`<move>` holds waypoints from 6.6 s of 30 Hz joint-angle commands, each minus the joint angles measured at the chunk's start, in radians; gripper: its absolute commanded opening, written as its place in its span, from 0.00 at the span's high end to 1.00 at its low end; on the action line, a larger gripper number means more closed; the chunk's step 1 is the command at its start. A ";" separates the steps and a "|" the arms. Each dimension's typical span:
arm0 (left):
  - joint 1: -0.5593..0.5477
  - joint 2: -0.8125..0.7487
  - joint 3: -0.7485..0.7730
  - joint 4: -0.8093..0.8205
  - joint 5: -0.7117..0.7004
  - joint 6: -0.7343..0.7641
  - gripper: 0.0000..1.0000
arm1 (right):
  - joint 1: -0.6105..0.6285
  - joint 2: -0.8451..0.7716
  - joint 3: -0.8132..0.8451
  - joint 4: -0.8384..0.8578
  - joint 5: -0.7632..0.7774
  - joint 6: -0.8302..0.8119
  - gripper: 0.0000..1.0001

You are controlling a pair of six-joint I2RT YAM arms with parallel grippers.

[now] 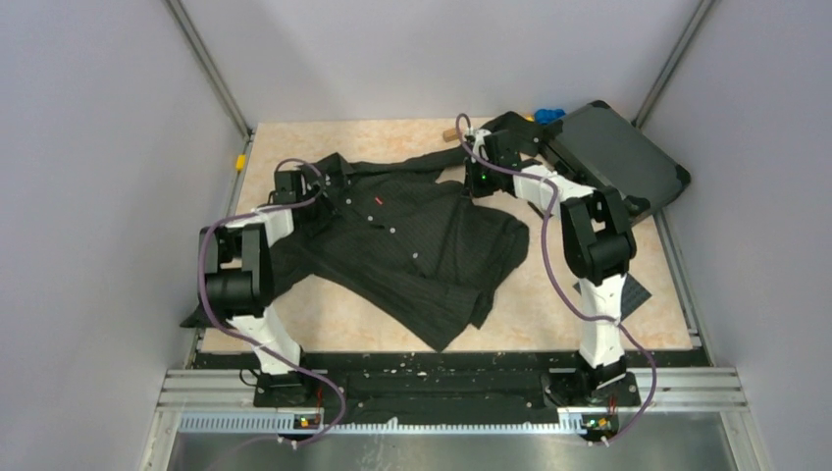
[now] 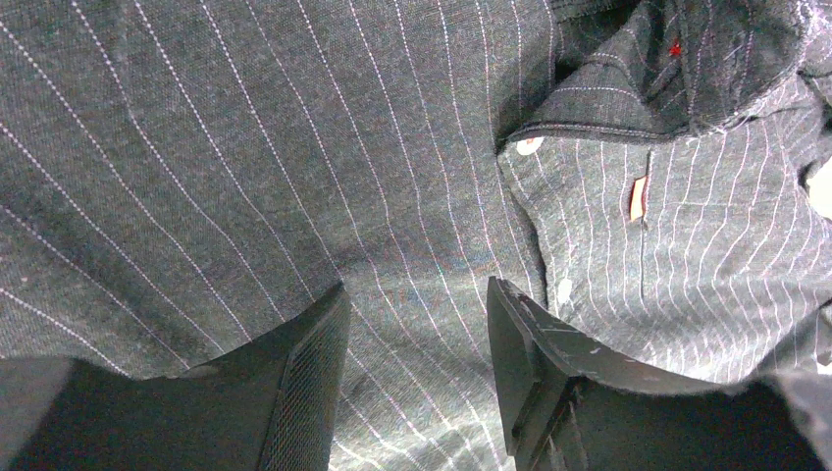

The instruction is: Pin the brooch onto the clothing

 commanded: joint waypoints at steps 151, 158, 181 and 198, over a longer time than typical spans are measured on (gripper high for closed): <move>-0.240 -0.404 -0.120 0.003 -0.224 -0.017 0.33 | 0.362 -0.374 -0.446 0.103 0.236 0.092 0.31; -0.121 -0.324 -0.205 0.148 -0.246 -0.088 0.33 | 0.409 -0.372 -0.559 0.132 0.240 0.144 0.32; -0.087 -0.401 -0.487 0.193 -0.158 -0.185 0.35 | 0.456 -0.640 -0.853 -0.003 0.106 0.378 0.32; -0.101 -0.436 -0.117 0.017 0.018 -0.027 0.31 | 0.170 -0.506 -0.331 -0.021 0.166 0.214 0.21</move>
